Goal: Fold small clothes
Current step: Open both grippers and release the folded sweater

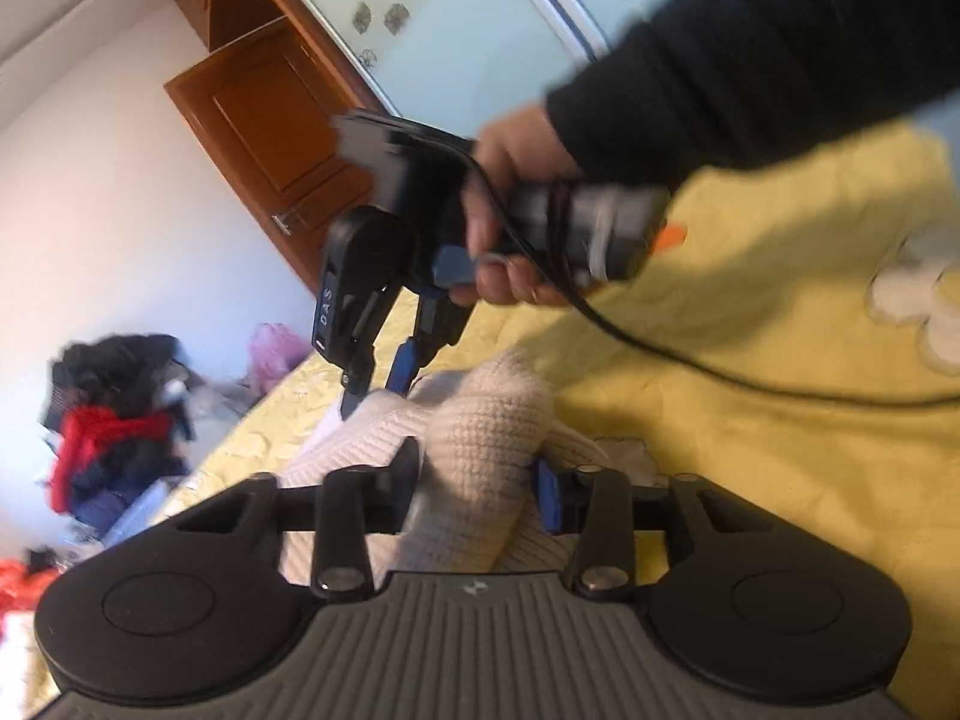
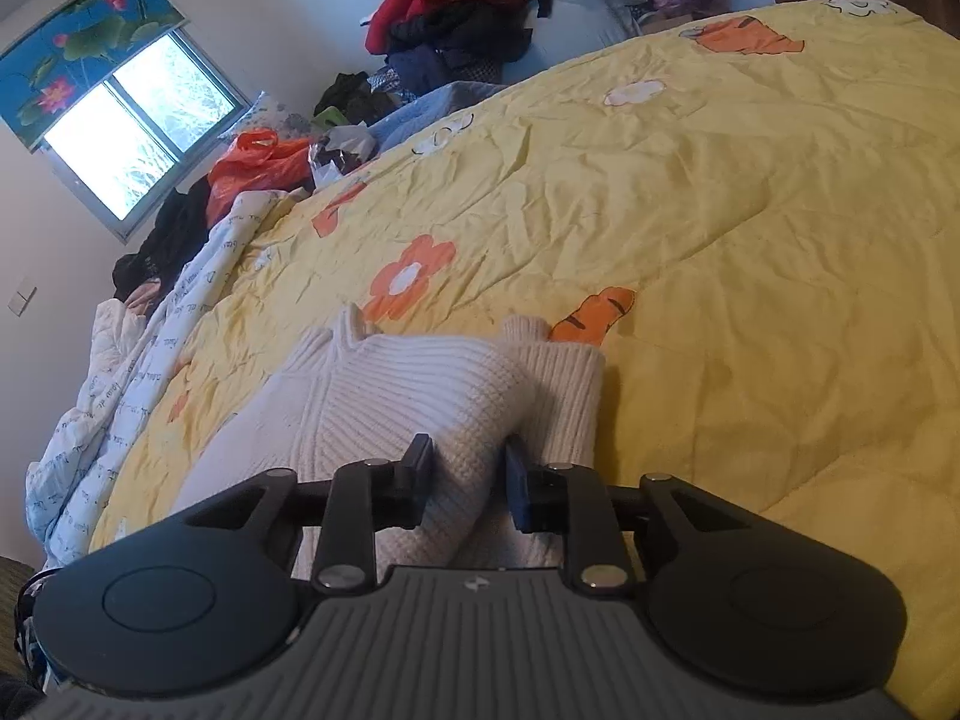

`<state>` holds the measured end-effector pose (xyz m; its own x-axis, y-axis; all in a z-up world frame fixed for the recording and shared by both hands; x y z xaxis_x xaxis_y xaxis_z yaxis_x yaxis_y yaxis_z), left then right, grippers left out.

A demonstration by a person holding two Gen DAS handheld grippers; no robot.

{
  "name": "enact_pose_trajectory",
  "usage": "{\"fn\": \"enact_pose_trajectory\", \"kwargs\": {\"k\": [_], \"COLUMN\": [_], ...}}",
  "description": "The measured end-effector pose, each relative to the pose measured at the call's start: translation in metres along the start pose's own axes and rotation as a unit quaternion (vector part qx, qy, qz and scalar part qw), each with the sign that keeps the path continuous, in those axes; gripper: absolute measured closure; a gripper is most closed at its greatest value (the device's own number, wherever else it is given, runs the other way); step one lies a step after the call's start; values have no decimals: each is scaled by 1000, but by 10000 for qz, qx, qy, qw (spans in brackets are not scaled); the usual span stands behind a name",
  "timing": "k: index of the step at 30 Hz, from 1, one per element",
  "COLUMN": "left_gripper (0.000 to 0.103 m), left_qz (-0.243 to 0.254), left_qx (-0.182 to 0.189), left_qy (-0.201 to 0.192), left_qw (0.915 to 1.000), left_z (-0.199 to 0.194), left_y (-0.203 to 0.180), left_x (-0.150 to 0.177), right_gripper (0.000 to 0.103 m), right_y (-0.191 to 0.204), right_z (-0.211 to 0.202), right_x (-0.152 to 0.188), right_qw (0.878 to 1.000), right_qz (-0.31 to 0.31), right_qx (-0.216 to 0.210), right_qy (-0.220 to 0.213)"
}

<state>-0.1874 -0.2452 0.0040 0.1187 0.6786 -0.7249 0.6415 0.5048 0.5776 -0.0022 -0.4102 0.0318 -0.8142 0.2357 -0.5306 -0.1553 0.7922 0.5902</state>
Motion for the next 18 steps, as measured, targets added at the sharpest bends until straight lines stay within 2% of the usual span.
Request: {"fn": "enact_pose_trajectory", "kwargs": {"k": [2, 3, 5, 6, 7, 8, 9, 10, 11, 12, 14, 15, 17, 18], "left_gripper": [15, 12, 11, 11, 11, 11, 11, 11, 11, 11, 11, 11, 11, 11], "left_qz": [-195, -243, -435, -677, -949, -1308, -1726, -2249, -2870, -3535, -4759, -5354, -6039, -6280], "left_qx": [341, 486, 581, 600, 604, 570, 500, 454, 402, 344, 471, 614, 878, 1001], "left_qy": [-105, -193, -324, -345, -304, -190, -57, 72, 220, 389, 580, 665, 797, 871], "left_qw": [9992, 9983, 9968, 9953, 9932, 9896, 9837, 9733, 9568, 9340, 8763, 8397, 7882, 7668], "left_z": [-19, -32, -56, -66, -72, -73, -74, -73, -66, -55, -35, -22, 4, 16], "left_y": [8, 15, 31, 44, 59, 78, 97, 116, 141, 166, 201, 215, 230, 232], "left_x": [4, 7, 15, 23, 30, 40, 50, 63, 78, 94, 127, 146, 170, 180], "right_gripper": [50, 44, 18, 13, 8, 8, 8, 9, 10, 11, 12, 12, 12, 12], "right_y": [2, 4, 8, 8, 6, 3, -1, -6, -11, -15, -18, -18, -14, -9], "right_z": [-6, -14, -32, -43, -51, -56, -58, -57, -53, -48, -37, -33, -23, -18], "right_x": [3, 3, 5, 6, 9, 13, 18, 23, 29, 35, 45, 48, 55, 57], "right_qw": [9998, 9995, 9980, 9968, 9955, 9949, 9949, 9953, 9959, 9961, 9962, 9957, 9935, 9924], "right_qz": [148, 253, 350, 379, 425, 468, 526, 591, 667, 734, 823, 911, 1101, 1146], "right_qx": [-36, -27, -64, -113, -151, -170, -169, -150, -75, 36, 105, 0, -296, -445], "right_qy": [-93, -202, -521, -698, -831, -881, -841, -756, -612, -479, -254, -195, -68, 20]}}
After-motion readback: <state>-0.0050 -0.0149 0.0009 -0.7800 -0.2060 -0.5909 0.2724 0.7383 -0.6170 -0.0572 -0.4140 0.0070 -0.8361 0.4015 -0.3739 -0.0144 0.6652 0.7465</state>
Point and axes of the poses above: each gripper's, at about its wrist camera, not at the fingertips, and z roughly the way its jaws point, y to its left, x to its underside, the point moved 4 cm from there along z, roughly the way its jaws point, and after that the axes turned 4 degrees about z, right-handed, at the moved point
